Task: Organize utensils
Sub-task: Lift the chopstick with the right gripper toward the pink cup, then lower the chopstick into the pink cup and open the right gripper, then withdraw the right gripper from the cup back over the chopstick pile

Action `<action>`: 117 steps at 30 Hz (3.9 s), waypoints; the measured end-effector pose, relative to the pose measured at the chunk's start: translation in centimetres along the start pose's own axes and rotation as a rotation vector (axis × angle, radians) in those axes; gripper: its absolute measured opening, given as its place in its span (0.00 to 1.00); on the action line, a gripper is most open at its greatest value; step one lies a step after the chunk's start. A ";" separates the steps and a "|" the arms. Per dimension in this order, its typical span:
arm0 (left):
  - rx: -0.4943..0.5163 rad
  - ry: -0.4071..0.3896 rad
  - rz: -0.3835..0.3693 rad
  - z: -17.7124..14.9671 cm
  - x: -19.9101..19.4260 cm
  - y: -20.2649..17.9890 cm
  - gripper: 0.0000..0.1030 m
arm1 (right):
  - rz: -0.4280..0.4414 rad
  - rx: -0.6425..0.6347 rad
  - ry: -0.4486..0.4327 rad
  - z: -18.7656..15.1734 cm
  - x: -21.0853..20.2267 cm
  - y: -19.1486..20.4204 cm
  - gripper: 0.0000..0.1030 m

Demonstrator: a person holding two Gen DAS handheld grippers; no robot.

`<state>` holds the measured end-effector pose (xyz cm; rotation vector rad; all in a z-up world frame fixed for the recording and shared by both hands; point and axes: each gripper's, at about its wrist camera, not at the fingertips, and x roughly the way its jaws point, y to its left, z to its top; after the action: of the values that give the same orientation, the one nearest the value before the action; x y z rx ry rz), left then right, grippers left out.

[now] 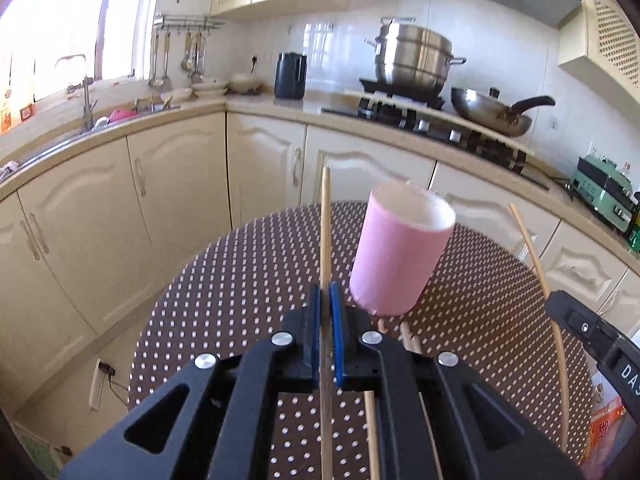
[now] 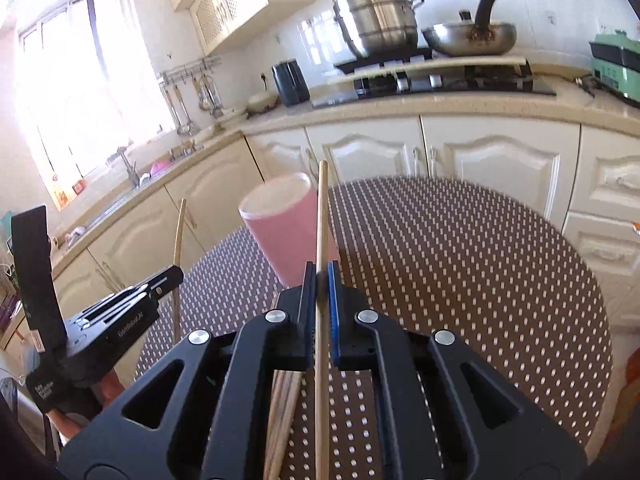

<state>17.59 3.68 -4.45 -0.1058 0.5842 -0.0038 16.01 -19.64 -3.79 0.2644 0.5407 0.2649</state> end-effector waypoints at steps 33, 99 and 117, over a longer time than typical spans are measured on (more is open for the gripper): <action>0.032 -0.247 -0.006 12.4 -3.2 -4.2 0.06 | 0.081 0.065 -0.402 11.7 1.3 0.2 0.06; 0.101 -0.103 -0.025 8.9 7.8 -1.8 0.33 | 0.085 0.050 -0.217 7.6 10.9 -1.8 0.43; 0.071 -0.085 -0.046 8.3 5.3 -1.9 0.40 | 0.027 0.013 -0.226 7.5 6.1 -2.2 0.64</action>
<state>26.62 2.46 -0.24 -0.0502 0.4962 -0.0646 25.50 -21.05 -1.12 0.3098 0.3157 0.2543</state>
